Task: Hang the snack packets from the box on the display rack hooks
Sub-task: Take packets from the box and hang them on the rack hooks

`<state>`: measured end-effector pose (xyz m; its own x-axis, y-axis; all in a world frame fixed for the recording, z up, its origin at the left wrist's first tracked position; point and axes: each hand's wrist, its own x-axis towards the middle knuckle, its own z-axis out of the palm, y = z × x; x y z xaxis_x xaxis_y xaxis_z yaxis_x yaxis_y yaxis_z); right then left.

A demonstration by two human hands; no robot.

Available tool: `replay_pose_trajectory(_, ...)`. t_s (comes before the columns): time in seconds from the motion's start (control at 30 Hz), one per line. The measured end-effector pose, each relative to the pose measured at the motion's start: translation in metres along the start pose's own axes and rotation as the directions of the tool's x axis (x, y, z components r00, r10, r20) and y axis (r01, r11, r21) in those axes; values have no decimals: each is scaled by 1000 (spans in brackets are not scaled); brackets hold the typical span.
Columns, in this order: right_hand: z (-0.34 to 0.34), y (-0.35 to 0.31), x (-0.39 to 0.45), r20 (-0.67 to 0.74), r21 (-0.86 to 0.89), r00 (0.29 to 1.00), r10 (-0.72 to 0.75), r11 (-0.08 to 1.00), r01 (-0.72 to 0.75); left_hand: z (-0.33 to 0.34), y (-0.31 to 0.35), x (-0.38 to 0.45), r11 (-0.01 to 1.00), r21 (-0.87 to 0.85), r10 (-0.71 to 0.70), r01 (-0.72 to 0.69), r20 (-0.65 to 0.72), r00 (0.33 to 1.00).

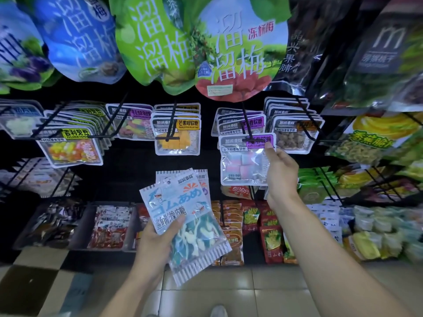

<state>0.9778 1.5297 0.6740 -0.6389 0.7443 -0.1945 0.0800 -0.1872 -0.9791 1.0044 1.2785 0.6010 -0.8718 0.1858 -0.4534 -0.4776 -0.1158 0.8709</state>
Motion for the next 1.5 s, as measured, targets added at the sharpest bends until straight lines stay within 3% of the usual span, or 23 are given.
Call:
replay_pose_trajectory(0.37,25,14,57,25,-113,994,-106,988,108,-4,-4,-5,1000,-12,12,-12,-52,999)
replay_pose_trajectory(0.57,14,63,22,-137,-5,988,-65,998,65,-24,-11,-11,995,-85,44,-54,-117,992)
replay_pose_trajectory(0.7,35,96,-56,175,-118,983,63,992,-43,-48,-15,-25,987,-143,47,-75,-188,981)
replay_pose_trajectory(0.8,60,98,-102,443,-227,886,138,973,-38,-73,-17,-38,984,-159,37,-82,-267,963)
replay_pose_trajectory(0.93,101,94,-147,734,-365,638,232,927,84,-110,-18,-55,976,-194,21,-97,-361,932)
replay_pose_trajectory(1.03,139,106,-178,766,-425,589,258,890,163,-149,-22,-67,970,-220,6,-107,-415,910)
replay_pose_trajectory(1.1,168,116,-199,771,-440,566,292,887,142,-180,-25,-75,966,-233,-4,-116,-459,888)
replay_pose_trajectory(1.37,282,160,-301,847,-487,353,397,846,218,-330,-19,-104,962,-237,0,-134,-493,870)
replay_pose_trajectory(1.5,339,186,-340,825,-506,362,434,853,130,-402,-8,-109,965,-176,52,-194,-597,800)
